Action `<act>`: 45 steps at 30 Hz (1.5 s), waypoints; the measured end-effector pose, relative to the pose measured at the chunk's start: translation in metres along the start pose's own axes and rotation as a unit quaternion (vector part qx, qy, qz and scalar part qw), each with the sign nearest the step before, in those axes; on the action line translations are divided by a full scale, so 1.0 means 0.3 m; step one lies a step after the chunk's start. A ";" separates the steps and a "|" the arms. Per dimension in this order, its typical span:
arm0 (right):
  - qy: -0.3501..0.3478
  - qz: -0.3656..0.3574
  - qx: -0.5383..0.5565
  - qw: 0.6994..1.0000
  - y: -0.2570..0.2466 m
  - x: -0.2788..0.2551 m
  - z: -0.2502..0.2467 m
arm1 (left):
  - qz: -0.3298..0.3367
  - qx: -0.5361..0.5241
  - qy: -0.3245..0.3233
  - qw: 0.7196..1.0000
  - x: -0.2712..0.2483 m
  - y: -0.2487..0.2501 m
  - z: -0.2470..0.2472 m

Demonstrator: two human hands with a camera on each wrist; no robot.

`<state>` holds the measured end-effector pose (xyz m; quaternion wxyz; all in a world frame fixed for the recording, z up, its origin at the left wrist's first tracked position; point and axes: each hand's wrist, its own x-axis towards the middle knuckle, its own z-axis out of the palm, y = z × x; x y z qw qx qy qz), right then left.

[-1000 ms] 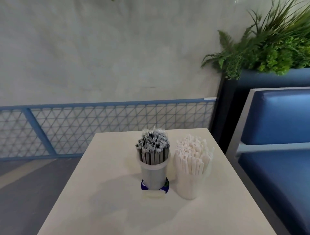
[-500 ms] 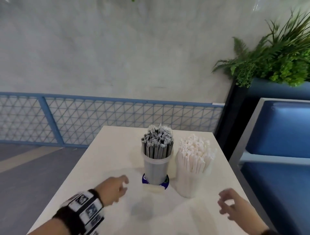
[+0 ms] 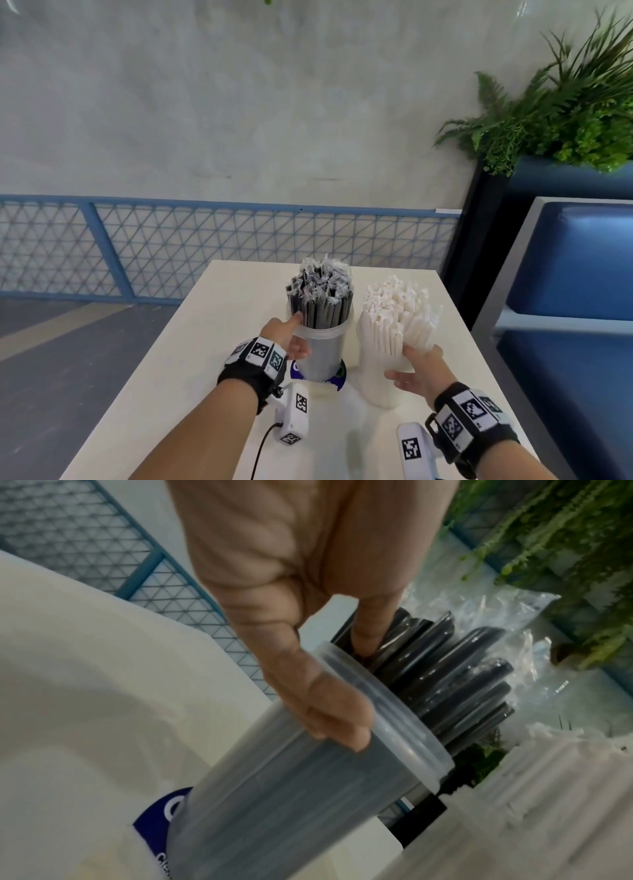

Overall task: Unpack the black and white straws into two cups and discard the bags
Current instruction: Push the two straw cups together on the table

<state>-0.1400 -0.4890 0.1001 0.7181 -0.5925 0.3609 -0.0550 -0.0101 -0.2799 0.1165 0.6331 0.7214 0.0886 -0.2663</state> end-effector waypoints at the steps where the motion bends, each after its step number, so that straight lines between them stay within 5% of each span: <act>1: 0.003 0.001 0.011 1.000 0.000 0.006 0.005 | -0.004 -0.012 0.000 1.000 0.009 0.002 -0.001; 14: -0.032 -0.056 0.042 0.997 -0.078 0.104 0.123 | 0.026 0.003 0.040 0.999 0.131 0.134 -0.082; 26: -0.017 -0.042 0.045 0.998 -0.249 0.378 0.351 | 0.004 -0.031 0.116 0.993 0.321 0.232 -0.174; 45: -0.035 -0.016 0.056 0.998 -0.235 0.418 0.355 | 0.016 -0.035 0.084 0.996 0.418 0.191 -0.152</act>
